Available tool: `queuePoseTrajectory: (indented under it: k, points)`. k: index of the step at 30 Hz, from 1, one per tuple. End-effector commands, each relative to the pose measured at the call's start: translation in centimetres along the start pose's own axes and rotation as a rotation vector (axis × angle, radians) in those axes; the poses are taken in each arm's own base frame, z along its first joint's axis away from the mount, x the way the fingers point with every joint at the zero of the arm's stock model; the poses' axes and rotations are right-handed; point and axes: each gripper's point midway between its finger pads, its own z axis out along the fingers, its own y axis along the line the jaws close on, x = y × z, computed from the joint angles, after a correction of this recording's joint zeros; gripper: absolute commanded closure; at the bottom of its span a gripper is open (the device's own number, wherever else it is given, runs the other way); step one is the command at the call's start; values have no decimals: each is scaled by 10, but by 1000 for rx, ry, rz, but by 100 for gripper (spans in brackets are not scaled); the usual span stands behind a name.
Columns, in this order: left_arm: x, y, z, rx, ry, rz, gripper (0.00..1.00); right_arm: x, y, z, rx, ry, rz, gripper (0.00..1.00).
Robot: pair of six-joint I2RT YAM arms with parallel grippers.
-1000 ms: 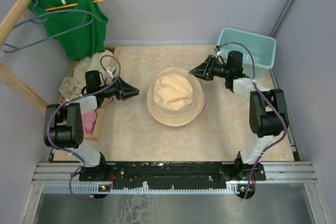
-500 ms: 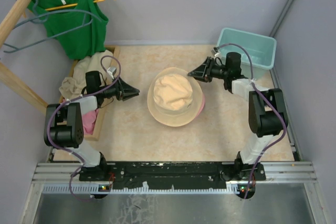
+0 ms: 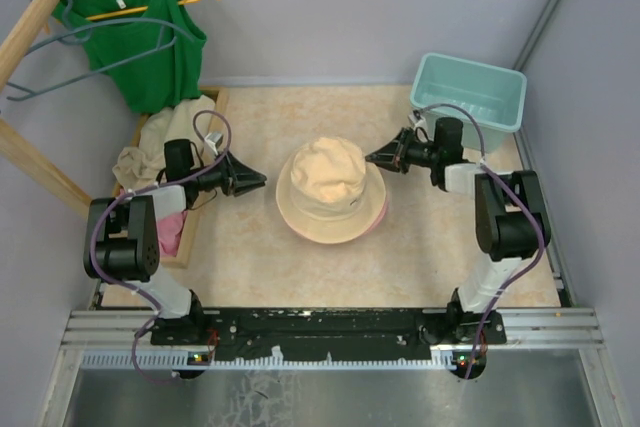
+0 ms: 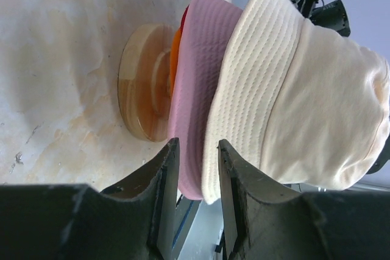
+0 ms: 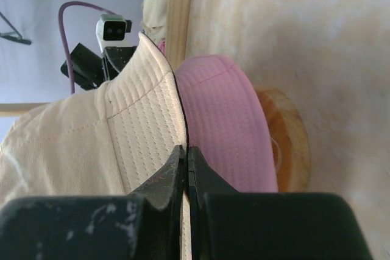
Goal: Stack the hats
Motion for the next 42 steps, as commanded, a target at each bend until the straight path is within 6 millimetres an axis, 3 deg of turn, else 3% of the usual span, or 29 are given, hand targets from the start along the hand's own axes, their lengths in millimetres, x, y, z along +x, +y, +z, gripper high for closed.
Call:
queuePoseTrajectory:
  k: [1, 3, 13, 19, 24, 29, 42]
  points:
    - [7, -3, -4, 12, 10, 17, 62, -16, -3, -28, 38, -106, -23, 100]
    - [10, -5, -6, 12, 6, 18, 62, -14, -9, -33, 77, -122, -20, 100]
    - [24, -24, -19, 18, -50, -22, 46, 8, -2, -51, 118, -143, -52, 100]
    - [34, -16, -20, -4, -61, -52, 44, 15, 2, -55, 108, -164, -35, 100]
    - [41, -10, -10, -20, -63, -70, 43, 18, 5, -58, 107, -168, -36, 100]
    - [41, -20, 3, 62, -82, -75, 43, 17, 9, -59, 110, -166, -45, 100]
    - [46, -18, 29, 95, -47, -85, 43, 18, 7, -60, 130, -157, -37, 100]
